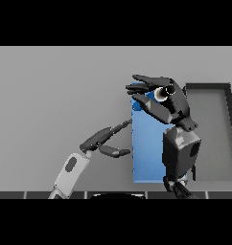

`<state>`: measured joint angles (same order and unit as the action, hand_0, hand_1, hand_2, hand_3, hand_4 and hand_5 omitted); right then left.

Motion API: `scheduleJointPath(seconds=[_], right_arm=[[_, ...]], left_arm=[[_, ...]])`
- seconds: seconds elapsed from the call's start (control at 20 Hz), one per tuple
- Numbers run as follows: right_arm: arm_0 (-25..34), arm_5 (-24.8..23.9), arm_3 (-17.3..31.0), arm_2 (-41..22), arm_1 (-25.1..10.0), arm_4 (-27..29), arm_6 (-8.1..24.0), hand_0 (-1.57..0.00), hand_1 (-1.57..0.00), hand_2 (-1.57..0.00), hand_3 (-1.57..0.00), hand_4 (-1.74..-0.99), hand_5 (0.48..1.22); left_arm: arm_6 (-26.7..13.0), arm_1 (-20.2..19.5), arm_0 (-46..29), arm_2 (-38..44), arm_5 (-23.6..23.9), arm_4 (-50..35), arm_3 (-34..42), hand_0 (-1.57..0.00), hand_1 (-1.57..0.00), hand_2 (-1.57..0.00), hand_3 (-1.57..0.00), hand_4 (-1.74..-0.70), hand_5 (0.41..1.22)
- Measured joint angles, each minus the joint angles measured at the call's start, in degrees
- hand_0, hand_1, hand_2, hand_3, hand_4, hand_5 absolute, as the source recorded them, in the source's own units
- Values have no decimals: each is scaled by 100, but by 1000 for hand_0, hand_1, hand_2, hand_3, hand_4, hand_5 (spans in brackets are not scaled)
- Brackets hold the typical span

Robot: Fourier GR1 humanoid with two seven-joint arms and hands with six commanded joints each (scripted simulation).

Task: Pick up the blue pipe and place it into the blue bin.

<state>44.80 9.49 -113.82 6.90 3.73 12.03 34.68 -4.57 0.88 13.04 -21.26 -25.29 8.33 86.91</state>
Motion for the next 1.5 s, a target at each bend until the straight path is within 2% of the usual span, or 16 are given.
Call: scheduleJointPath(seconds=[0.05,0.2,0.25,0.55,0.65,0.8,1.0,1.1,1.2,1.25,1.35,1.45,1.5], right_arm=[[49,36,53,234,-216,-19,9,-1571,-1571,-1571,-1571,-1498,1221],[27,30,276,667,-574,-242,24,-1571,-1571,-1571,-1571,-1498,1221],[-55,4,347,775,-667,-316,24,-1571,-1571,-1571,-1571,-1499,1221],[-1218,-140,579,937,-917,-589,25,-1571,-1571,-1571,-1571,-1499,1221],[-1644,-233,674,908,-973,-669,25,-1571,-1571,-1571,-1571,-1500,1221],[-2380,-517,687,570,-1078,-740,25,-1571,-1571,-1571,-1571,-1500,1221],[-3215,-1265,889,137,-1211,-788,25,-1571,-1571,-1571,-1571,-1500,1221],[-3523,-1674,993,-217,-1338,-703,25,-1571,-1571,-1571,-1571,-1498,1221],[-3674,-2108,1238,-522,-1623,-321,25,-1571,-1571,-1571,-1571,-1497,1221],[-3815,-2323,1277,-736,-1804,-128,25,-1571,-1571,-1571,-1257,-1546,1221],[-3833,-2719,1279,-1094,-2148,277,-48,-1571,-1571,-1571,-804,-1616,1221],[-3859,-3074,1275,-1339,-2456,602,-131,-1571,-1571,-1571,-514,-1661,1221],[-3836,-3251,1286,-1470,-2564,693,-153,-1571,-1571,-1571,-411,-1677,1171]], left_arm=[[48,-20,-8,20,-8,-34,49,0,0,0,0,-948,466],[-45,-62,-107,38,30,-48,181,1,1,1,1,-950,472],[-195,-49,23,96,30,-79,133,1,1,1,1,-951,474],[5,-134,-117,91,26,-59,163,1,1,1,1,-941,463],[-60,-90,26,133,79,-42,86,1,1,1,1,-939,460],[81,-141,-40,94,75,11,103,1,1,1,1,-929,462],[107,-127,15,118,152,65,42,1,1,1,1,-928,466],[147,-179,60,151,157,71,59,1,1,1,1,-928,470],[209,-182,-28,90,149,111,83,1,1,1,1,-923,476],[250,-195,-28,104,164,119,74,1,1,1,1,-923,478],[196,-141,6,84,234,182,40,1,1,1,1,-922,481],[264,-174,7,94,202,148,77,1,1,1,1,-919,486],[160,-145,46,93,205,152,41,1,1,1,1,-918,489]])
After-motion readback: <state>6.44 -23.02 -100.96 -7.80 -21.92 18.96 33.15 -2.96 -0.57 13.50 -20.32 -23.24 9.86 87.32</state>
